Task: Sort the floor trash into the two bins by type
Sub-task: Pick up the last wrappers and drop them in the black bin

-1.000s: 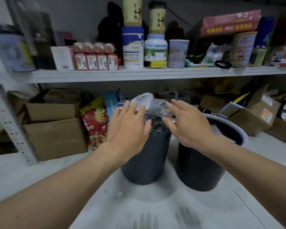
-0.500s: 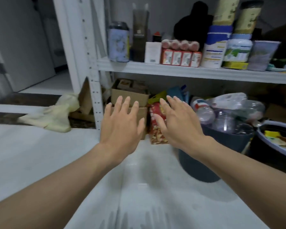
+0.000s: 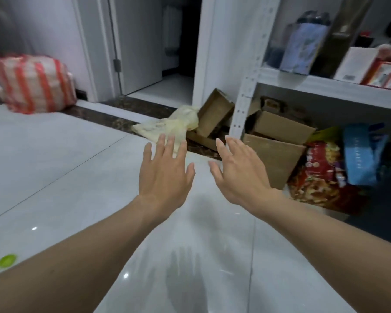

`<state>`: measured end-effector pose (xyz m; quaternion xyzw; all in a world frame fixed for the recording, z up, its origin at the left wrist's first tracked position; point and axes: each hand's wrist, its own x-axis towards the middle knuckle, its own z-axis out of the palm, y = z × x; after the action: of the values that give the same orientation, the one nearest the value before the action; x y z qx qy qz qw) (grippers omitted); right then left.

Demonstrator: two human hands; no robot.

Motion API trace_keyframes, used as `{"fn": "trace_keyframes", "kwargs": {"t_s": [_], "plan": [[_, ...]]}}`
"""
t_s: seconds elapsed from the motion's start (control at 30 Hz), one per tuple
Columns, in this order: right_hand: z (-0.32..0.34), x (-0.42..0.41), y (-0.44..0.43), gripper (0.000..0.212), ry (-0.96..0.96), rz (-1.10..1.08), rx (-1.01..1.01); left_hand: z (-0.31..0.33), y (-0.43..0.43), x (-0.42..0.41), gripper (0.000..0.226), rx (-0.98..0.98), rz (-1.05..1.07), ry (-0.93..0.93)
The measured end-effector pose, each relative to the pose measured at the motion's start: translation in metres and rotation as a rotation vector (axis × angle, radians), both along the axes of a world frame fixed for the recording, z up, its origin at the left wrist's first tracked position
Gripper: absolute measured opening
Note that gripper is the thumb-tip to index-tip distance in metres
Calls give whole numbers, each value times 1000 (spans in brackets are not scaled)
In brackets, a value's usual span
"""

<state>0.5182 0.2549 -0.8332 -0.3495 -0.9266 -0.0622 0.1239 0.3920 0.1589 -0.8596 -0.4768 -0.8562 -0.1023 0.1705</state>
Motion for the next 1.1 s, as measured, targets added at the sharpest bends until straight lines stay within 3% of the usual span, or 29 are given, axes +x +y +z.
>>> {"fn": "trace_keyframes", "kwargs": {"t_s": [0.43,0.93,1.1], "plan": [[-58,-126,-70,62,-78,178,-98,-58,-98,-101,61,-152,212,-83],[-121,-196,-131,61,-206,359,-204,-126,-164,-146,60,-240,375,-167],[-141,-215,-148,61,-240,413,-229,-159,-199,-172,58,-273,470,-303]]}}
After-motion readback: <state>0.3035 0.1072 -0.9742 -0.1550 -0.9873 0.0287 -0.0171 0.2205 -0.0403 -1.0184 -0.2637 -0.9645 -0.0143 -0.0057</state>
